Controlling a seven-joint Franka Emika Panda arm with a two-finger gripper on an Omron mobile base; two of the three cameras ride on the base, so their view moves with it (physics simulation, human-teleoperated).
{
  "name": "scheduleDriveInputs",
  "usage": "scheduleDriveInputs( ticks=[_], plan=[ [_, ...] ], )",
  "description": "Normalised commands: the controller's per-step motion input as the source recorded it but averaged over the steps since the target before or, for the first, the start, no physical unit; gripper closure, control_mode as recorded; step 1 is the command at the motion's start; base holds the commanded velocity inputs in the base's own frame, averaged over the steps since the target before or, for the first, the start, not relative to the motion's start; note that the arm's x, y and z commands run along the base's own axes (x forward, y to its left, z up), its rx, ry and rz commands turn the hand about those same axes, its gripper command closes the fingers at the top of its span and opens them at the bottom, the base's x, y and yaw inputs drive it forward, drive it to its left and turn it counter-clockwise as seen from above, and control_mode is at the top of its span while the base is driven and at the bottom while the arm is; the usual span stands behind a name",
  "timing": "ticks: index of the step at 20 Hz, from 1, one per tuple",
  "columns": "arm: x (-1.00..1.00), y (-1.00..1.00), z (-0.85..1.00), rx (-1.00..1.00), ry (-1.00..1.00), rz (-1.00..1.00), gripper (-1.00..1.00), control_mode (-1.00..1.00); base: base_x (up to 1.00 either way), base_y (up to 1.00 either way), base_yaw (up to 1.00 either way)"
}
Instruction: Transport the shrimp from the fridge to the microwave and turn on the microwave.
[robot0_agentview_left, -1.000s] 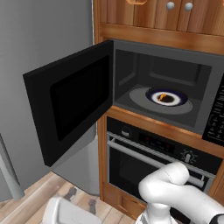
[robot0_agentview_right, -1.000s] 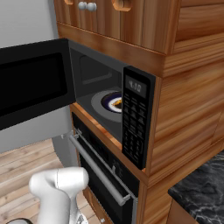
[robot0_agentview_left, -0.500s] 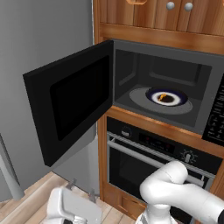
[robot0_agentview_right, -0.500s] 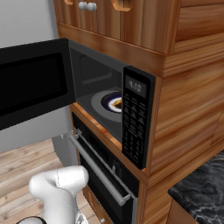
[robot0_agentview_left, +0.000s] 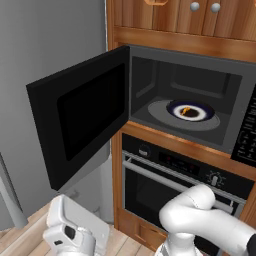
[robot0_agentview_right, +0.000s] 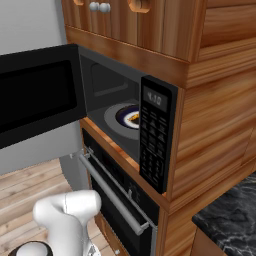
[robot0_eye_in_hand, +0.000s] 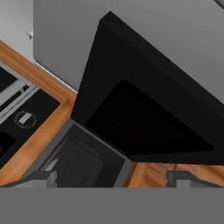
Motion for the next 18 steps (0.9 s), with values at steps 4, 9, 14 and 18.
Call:
scheduleDriveInputs(
  ticks=[4, 9, 14, 18],
  plan=[
    [0.29, 0.43, 0.0, 0.0, 0.08, 0.0, -1.0, -1.0, 0.0, 0.0, 0.0],
    [0.29, 0.36, -0.04, 0.0, 0.11, 0.01, -1.0, -1.0, 0.0, 0.0, 0.0],
    [0.3, 0.35, -0.24, 0.0, 0.13, 0.03, -1.0, -1.0, 0.0, 0.0, 0.0],
    [0.24, 0.39, -0.19, 0.0, 0.1, 0.02, -1.0, -1.0, 0.0, 0.0, 0.0]
  ],
)
